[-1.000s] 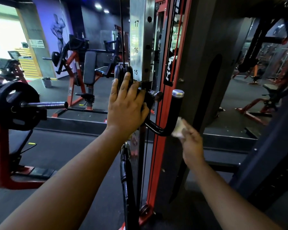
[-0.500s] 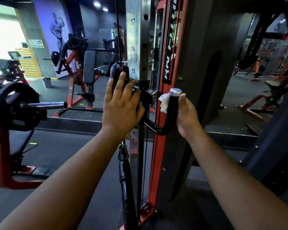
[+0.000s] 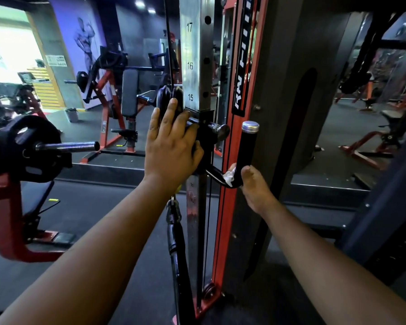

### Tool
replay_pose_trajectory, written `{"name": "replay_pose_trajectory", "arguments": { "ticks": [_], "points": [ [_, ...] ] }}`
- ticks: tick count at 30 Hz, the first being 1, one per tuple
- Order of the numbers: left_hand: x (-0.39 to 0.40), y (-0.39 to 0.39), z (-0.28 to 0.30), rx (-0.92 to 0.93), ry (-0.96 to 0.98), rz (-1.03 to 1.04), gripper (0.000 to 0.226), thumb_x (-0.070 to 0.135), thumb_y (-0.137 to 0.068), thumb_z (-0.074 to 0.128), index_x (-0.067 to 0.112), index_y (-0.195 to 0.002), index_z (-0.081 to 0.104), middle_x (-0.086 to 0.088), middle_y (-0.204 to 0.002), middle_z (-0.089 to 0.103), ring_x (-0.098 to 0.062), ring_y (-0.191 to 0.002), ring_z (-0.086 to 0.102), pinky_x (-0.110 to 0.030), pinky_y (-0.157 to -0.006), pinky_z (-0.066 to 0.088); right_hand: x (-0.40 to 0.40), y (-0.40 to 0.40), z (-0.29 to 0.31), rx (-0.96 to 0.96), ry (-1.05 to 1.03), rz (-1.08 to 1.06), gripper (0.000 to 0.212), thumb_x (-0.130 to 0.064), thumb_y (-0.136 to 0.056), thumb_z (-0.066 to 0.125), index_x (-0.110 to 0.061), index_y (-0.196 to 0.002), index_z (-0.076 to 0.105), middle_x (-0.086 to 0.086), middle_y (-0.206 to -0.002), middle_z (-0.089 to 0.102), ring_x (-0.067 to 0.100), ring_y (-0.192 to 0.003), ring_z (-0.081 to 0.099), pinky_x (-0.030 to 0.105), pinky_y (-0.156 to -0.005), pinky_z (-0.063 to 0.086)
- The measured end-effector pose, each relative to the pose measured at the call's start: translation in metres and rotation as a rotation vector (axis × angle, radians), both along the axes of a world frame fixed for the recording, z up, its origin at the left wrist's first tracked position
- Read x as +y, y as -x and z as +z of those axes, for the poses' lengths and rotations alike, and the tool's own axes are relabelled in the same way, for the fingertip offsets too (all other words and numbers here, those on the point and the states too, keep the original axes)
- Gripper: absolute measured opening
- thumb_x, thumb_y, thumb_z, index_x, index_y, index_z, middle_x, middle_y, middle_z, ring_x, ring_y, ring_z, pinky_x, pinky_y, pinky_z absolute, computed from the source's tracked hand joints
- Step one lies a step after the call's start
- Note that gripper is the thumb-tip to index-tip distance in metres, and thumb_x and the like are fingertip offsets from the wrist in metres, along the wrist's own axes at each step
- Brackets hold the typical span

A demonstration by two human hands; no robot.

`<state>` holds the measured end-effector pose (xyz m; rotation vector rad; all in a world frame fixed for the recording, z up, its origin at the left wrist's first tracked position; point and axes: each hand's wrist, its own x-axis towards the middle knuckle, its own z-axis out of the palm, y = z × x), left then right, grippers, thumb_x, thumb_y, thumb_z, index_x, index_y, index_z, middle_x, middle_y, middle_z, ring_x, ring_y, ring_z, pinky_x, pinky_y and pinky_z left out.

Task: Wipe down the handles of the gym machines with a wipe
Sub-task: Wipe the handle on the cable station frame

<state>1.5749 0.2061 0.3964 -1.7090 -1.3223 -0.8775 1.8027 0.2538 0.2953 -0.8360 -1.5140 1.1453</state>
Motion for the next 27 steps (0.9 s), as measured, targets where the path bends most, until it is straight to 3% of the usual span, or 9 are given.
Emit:
{"name": "replay_pose_trajectory", "arguments": {
  "ticks": [2, 4, 7, 13, 17, 20, 22, 24, 27],
  "points": [
    [0.001, 0.000, 0.000, 0.005, 0.003, -0.003, 0.036, 0.038, -0.099, 0.050, 0.018, -0.123, 0.068, -0.010, -0.144, 0.056, -0.036, -0.154, 0.026, -0.055, -0.127, 0.014, -0.006, 0.004, -0.001, 0.038, -0.037, -0.074, 0.057, -0.065, -0.085, 0.068, -0.014, -0.111, 0.066, 0.013, -0.110, 0.068, 0.030, -0.106, 0.063, 0.047, -0.099, 0.046],
    [0.002, 0.001, -0.001, 0.003, 0.000, 0.004, 0.036, 0.039, -0.099, 0.051, 0.018, -0.123, 0.068, -0.009, -0.145, 0.056, -0.036, -0.154, 0.026, -0.055, -0.126, 0.015, -0.013, 0.006, -0.009, 0.094, -0.079, -0.123, 0.039, -0.036, -0.094, 0.070, -0.012, -0.124, 0.064, 0.010, -0.124, 0.069, 0.027, -0.121, 0.063, 0.043, -0.108, 0.046],
    [0.002, 0.002, 0.000, 0.005, -0.011, -0.006, 0.035, 0.038, -0.098, 0.052, 0.018, -0.122, 0.069, -0.009, -0.144, 0.057, -0.036, -0.154, 0.027, -0.055, -0.125, 0.017, -0.017, 0.000, -0.020, 0.086, -0.071, -0.113, 0.039, -0.010, -0.096, 0.067, -0.006, -0.135, 0.059, 0.011, -0.133, 0.066, 0.026, -0.129, 0.059, 0.043, -0.114, 0.042],
    [0.004, 0.010, -0.002, -0.001, -0.020, -0.029, 0.034, 0.038, -0.097, 0.054, 0.019, -0.120, 0.070, -0.008, -0.145, 0.057, -0.034, -0.154, 0.027, -0.053, -0.126, 0.016, -0.009, -0.034, -0.027, 0.074, 0.036, -0.035, 0.037, -0.012, -0.101, 0.058, -0.007, -0.138, 0.059, 0.011, -0.137, 0.064, 0.027, -0.132, 0.058, 0.045, -0.110, 0.046],
    [0.003, 0.012, -0.002, -0.001, -0.029, -0.042, 0.034, 0.038, -0.096, 0.054, 0.018, -0.118, 0.070, -0.008, -0.144, 0.057, -0.034, -0.154, 0.027, -0.053, -0.126, 0.016, -0.011, -0.027, -0.030, 0.228, 0.115, -0.204, 0.019, -0.011, -0.101, 0.058, -0.008, -0.114, 0.071, 0.011, -0.118, 0.073, 0.030, -0.117, 0.067, 0.039, -0.095, 0.058],
    [0.003, 0.012, -0.002, -0.013, -0.049, -0.066, 0.032, 0.037, -0.096, 0.055, 0.018, -0.116, 0.071, -0.008, -0.142, 0.059, -0.034, -0.153, 0.030, -0.054, -0.126, 0.018, -0.027, -0.002, -0.050, 0.282, 0.128, -0.366, 0.013, -0.013, -0.100, 0.061, -0.016, -0.104, 0.073, 0.006, -0.110, 0.075, 0.023, -0.106, 0.071, 0.033, -0.085, 0.058],
    [0.002, 0.013, -0.002, -0.013, -0.050, -0.070, 0.032, 0.037, -0.096, 0.055, 0.018, -0.116, 0.071, -0.008, -0.143, 0.059, -0.034, -0.153, 0.029, -0.055, -0.125, 0.020, -0.045, 0.016, -0.072, 0.200, 0.195, -0.450, 0.013, -0.014, -0.100, 0.062, -0.022, -0.101, 0.073, 0.002, -0.103, 0.075, 0.025, -0.101, 0.070, 0.033, -0.081, 0.055],
    [0.003, 0.015, -0.002, -0.012, -0.053, -0.076, 0.033, 0.037, -0.097, 0.054, 0.018, -0.117, 0.071, -0.008, -0.143, 0.058, -0.034, -0.153, 0.029, -0.055, -0.124, 0.021, -0.062, 0.032, -0.083, -0.037, 0.184, -0.487, 0.019, -0.014, -0.100, 0.061, -0.029, -0.099, 0.072, -0.003, -0.099, 0.073, 0.021, -0.100, 0.069, 0.030, -0.078, 0.052],
    [0.002, 0.017, -0.003, -0.011, -0.056, -0.095, 0.032, 0.036, -0.096, 0.056, 0.018, -0.118, 0.070, -0.008, -0.143, 0.058, -0.034, -0.153, 0.029, -0.054, -0.125, 0.019, -0.074, 0.045, -0.052, -0.329, -0.245, -0.523, 0.023, -0.009, -0.100, 0.058, -0.028, -0.110, 0.067, -0.006, -0.105, 0.070, 0.005, -0.093, 0.066, 0.027, -0.075, 0.053]
  ]
}}
